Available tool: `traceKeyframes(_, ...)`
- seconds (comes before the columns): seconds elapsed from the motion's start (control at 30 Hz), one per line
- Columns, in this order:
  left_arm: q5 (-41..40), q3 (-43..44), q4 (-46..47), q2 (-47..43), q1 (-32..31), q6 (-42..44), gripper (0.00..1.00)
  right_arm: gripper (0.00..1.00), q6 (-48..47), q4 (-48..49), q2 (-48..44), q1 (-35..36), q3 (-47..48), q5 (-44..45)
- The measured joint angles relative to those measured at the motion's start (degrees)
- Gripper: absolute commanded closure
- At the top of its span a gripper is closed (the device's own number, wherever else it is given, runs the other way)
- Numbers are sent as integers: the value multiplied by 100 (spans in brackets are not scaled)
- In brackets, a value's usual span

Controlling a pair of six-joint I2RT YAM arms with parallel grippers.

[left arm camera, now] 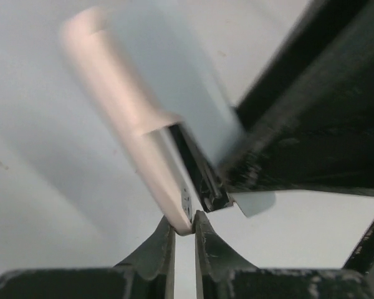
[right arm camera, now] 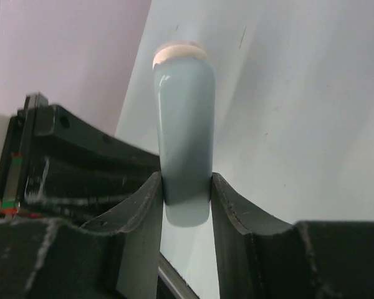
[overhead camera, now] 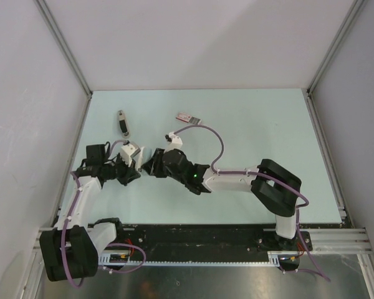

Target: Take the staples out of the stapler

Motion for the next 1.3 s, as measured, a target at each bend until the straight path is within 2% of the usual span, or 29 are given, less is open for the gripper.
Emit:
traceKeyframes(0.13,-264,-11,46,-4,68,138,99,100,-144,85,0,68,-127,-177)
traceKeyframes(0.77,-638,-223,39,-186,28,872,100,100,-955,273,68,61,-289,-787)
traceKeyframes(1.07,-1613,-223,442,9,11,828,100,100,-1436,238,111,48,-334,-1154)
traceKeyframes(1.3,-2033,-426,861,-223,0,848,100,100,-1829,275,111,57,-376,-1231)
